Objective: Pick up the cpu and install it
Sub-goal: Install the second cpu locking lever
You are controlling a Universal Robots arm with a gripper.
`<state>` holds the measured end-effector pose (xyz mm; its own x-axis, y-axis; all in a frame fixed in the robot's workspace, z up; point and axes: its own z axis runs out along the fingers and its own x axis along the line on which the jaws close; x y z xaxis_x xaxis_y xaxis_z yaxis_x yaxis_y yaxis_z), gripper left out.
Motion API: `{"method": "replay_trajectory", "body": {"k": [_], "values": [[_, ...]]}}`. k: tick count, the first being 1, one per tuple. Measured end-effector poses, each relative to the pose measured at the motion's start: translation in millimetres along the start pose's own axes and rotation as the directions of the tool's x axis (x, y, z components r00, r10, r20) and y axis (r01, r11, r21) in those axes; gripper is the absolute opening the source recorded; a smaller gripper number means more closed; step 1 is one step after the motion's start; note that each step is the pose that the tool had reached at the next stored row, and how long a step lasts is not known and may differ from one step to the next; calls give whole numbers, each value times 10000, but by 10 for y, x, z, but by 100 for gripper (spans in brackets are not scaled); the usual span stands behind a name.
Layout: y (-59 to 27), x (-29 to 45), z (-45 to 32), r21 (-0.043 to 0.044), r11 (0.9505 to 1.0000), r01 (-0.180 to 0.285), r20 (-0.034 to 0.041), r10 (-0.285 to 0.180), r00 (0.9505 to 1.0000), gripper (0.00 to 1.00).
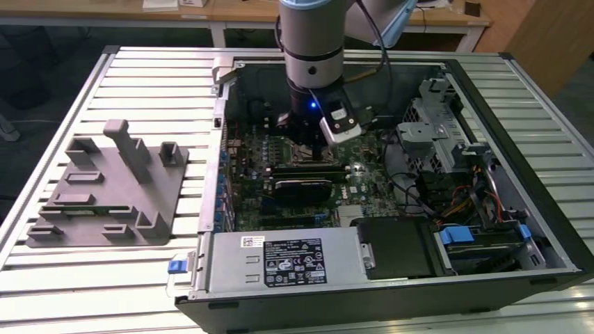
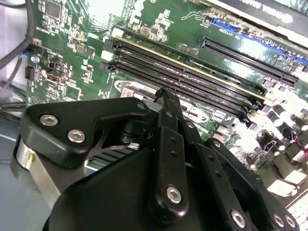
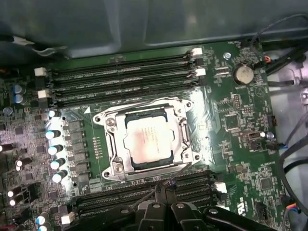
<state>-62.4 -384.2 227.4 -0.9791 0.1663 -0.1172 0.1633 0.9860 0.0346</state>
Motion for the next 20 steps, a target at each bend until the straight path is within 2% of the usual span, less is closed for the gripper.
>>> {"method": "replay_trajectory", "body": {"k": [6, 11, 12, 15, 19, 20], "values": [[-8, 37, 31, -137, 9983, 560, -29, -561, 9984, 11], [-7, 38, 33, -146, 9980, 611, -31, -611, 9981, 11], [-7, 38, 38, -144, 9980, 611, -75, -612, 9981, 11], [-8, 40, 54, -109, 9980, 623, -399, -627, 9972, 11], [-8, 42, 71, -57, 9979, 638, -922, -641, 9937, 11], [-9, 42, 70, -51, 9979, 638, -960, -640, 9933, 11]]}}
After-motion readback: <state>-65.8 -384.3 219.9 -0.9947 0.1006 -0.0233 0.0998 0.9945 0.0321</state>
